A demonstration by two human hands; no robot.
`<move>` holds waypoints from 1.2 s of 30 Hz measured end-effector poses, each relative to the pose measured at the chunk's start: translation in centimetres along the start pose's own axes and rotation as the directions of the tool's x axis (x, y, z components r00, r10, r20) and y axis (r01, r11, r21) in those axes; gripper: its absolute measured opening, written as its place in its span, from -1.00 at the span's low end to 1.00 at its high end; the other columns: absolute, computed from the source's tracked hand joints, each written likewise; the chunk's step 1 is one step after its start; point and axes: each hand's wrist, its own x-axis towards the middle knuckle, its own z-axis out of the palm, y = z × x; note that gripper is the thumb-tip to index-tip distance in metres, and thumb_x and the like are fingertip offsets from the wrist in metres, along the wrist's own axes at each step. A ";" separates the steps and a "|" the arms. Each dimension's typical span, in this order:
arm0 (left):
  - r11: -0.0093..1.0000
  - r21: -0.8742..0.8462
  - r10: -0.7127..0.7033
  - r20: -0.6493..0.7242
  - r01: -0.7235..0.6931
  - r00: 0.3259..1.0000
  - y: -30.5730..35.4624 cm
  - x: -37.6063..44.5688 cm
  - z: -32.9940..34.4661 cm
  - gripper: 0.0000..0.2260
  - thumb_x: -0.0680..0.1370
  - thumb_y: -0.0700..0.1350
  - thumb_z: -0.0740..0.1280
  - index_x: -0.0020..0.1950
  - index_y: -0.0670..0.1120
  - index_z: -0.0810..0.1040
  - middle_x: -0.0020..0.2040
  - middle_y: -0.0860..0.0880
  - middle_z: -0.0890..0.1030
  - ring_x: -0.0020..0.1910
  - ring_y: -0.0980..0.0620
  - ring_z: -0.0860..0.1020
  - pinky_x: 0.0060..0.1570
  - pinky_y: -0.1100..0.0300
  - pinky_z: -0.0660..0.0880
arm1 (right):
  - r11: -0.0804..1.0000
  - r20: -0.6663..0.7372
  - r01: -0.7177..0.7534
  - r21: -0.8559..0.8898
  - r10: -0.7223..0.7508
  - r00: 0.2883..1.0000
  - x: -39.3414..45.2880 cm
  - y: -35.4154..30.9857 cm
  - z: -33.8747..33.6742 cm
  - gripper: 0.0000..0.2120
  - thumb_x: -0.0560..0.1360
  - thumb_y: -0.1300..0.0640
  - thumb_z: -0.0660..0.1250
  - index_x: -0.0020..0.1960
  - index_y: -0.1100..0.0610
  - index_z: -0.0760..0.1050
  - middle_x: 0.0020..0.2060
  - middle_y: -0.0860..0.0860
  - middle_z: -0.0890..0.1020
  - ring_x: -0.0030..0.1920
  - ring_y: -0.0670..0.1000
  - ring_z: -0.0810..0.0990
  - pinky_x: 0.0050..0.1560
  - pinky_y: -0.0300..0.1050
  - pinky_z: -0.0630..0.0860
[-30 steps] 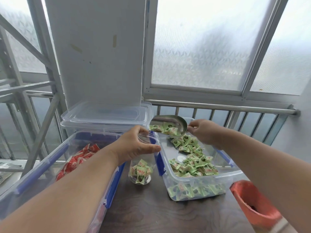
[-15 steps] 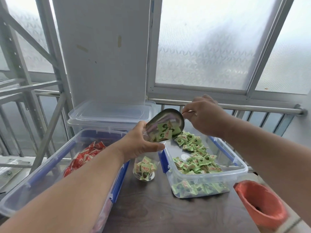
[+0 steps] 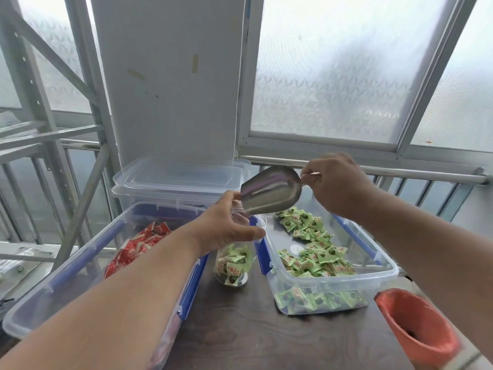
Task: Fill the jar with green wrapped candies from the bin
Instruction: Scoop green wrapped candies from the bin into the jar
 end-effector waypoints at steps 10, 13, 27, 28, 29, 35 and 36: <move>0.997 0.077 0.017 0.009 -0.018 1.000 0.4 -0.3 0.0 -0.11 0.43 0.08 0.73 0.63 0.07 0.32 0.32 0.10 0.58 0.27 0.04 0.67 0.25 0.12 0.66 | 0.938 0.421 -0.243 -0.247 0.330 0.845 -3.2 2.3 2.2 -0.78 0.70 0.16 0.19 0.21 0.15 0.58 -0.01 0.10 0.64 -0.03 0.13 0.66 -0.06 0.02 0.64; 0.998 0.063 0.018 0.006 -0.018 1.000 0.2 -0.1 0.0 -0.12 0.41 0.08 0.75 0.61 0.07 0.35 0.34 -0.01 0.63 0.25 0.02 0.70 0.23 0.10 0.70 | 0.930 0.470 -0.225 -0.291 0.344 0.813 -4.1 2.6 2.6 -0.77 0.64 0.20 0.21 0.17 0.22 0.60 -0.04 0.15 0.66 -0.05 0.17 0.67 -0.06 0.01 0.63; 0.995 0.084 0.045 0.041 -0.048 0.998 0.0 0.0 0.2 -0.30 0.43 0.05 0.74 0.45 0.07 0.46 0.30 -0.02 0.66 0.26 -0.01 0.69 0.23 0.05 0.70 | 0.899 0.533 -0.057 -0.433 0.307 0.788 -5.8 0.3 3.0 -0.72 0.65 0.12 0.18 -0.22 0.10 0.49 -0.22 0.02 0.48 -0.14 0.12 0.51 -0.08 -0.15 0.46; 0.995 0.087 0.045 0.042 -0.048 0.998 0.0 0.0 0.2 -0.30 0.42 0.05 0.74 0.45 0.07 0.46 0.30 -0.02 0.66 0.27 -0.01 0.69 0.25 0.02 0.70 | 0.904 0.529 -0.063 -0.424 0.303 0.792 -5.5 0.0 3.2 -0.72 0.66 0.10 0.17 -0.18 0.12 0.53 -0.20 0.04 0.47 -0.10 0.13 0.53 -0.06 -0.17 0.42; 0.995 0.088 0.045 0.042 -0.049 0.998 -0.1 0.1 0.2 -0.30 0.42 0.06 0.74 0.45 0.08 0.46 0.30 -0.01 0.66 0.27 -0.01 0.69 0.27 -0.01 0.70 | 0.909 0.522 -0.077 -0.409 0.302 0.798 -5.1 -0.1 3.5 -0.73 0.65 0.11 0.18 -0.14 0.15 0.54 -0.18 0.05 0.47 -0.07 0.15 0.55 -0.03 -0.18 0.44; 0.995 0.083 0.043 0.050 -0.047 0.998 0.0 0.0 0.1 -0.26 0.41 0.08 0.74 0.47 0.09 0.44 0.35 0.02 0.63 0.30 0.02 0.67 0.31 -0.03 0.69 | 0.916 0.511 -0.177 -0.360 0.352 0.784 -2.1 -0.7 5.7 -0.67 0.64 0.08 0.20 -0.24 0.21 0.48 -0.30 0.06 0.46 -0.14 0.14 0.52 -0.04 -0.11 0.38; 0.995 0.087 0.044 0.049 -0.049 0.998 0.0 0.0 0.2 -0.27 0.41 0.08 0.74 0.47 0.09 0.45 0.35 0.02 0.63 0.29 0.03 0.67 0.30 0.00 0.69 | 0.918 0.501 -0.192 -0.347 0.355 0.790 -1.6 -1.0 5.7 -0.65 0.65 0.06 0.19 -0.25 0.20 0.45 -0.29 0.06 0.46 -0.14 0.15 0.52 -0.05 -0.10 0.38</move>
